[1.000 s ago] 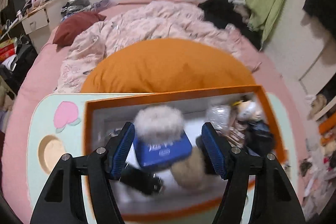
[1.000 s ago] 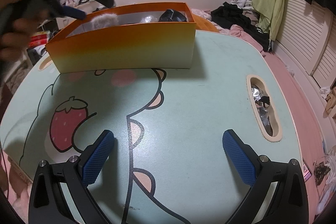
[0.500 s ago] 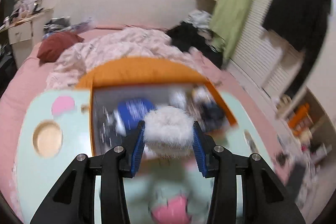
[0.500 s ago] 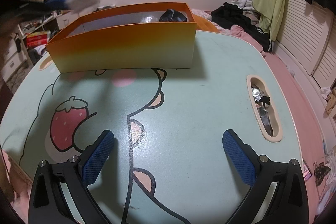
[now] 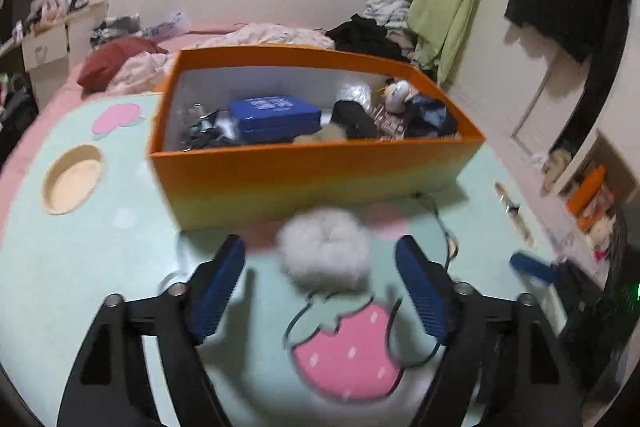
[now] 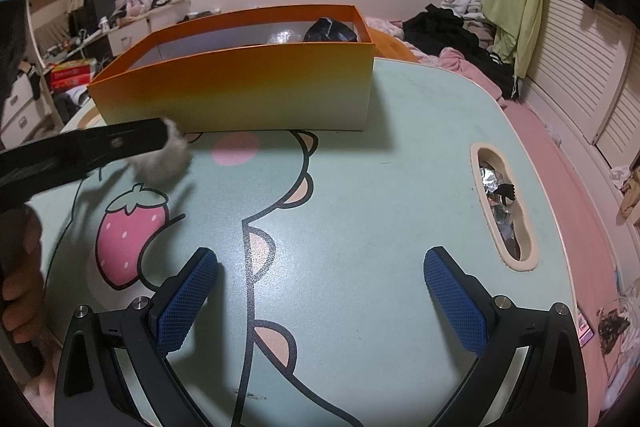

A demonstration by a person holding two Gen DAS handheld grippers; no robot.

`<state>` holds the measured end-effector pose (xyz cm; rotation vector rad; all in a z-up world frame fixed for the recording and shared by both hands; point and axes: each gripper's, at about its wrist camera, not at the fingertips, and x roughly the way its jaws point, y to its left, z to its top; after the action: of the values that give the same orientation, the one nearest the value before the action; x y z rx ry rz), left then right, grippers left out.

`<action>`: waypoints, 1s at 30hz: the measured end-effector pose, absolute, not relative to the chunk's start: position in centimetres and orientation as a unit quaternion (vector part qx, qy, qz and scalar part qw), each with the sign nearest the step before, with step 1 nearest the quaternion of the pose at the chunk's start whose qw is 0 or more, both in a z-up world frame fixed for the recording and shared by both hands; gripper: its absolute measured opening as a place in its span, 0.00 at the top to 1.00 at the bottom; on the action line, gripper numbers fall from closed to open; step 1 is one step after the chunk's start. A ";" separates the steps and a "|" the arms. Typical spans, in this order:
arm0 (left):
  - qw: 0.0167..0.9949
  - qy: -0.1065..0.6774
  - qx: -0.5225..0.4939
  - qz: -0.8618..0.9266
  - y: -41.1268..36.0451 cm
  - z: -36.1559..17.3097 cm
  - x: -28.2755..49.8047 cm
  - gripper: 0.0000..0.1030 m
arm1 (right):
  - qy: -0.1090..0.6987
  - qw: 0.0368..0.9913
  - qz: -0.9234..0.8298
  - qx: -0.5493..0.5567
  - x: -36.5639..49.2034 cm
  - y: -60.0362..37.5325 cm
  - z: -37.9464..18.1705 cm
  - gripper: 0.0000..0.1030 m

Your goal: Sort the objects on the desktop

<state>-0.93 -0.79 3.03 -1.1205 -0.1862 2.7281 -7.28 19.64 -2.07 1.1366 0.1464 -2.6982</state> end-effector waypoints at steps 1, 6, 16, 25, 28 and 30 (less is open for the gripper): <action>0.090 -0.051 -0.383 0.918 -0.8 3.0 -0.3 0.22 | 0.050 0.105 -0.915 0.386 -7.2 19.7 -2.1 0.00; 0.083 -0.010 -0.407 0.910 -0.5 0.9 2.1 0.19 | 0.045 0.102 -0.916 0.385 -7.4 19.7 -2.1 0.00; 0.057 0.024 -0.393 0.917 1.7 -0.3 1.8 0.00 | -0.049 0.137 -0.931 0.335 -8.3 21.9 2.6 0.00; 0.061 0.027 -0.390 0.918 2.0 -0.2 1.5 0.00 | 0.019 0.273 -0.882 0.384 -17.5 8.5 8.8 0.06; 0.064 0.028 -0.388 0.919 2.1 -0.2 1.4 0.00 | 0.080 0.228 -0.880 0.408 -21.4 4.8 7.2 0.16; 0.066 0.028 -0.388 0.919 2.1 -0.2 1.4 0.00 | 0.087 0.204 -0.865 0.450 -24.0 3.5 5.4 0.16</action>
<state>1.43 2.13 -0.24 -1.1693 0.0846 2.7728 -23.95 3.54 5.39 1.2557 0.2440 -2.4121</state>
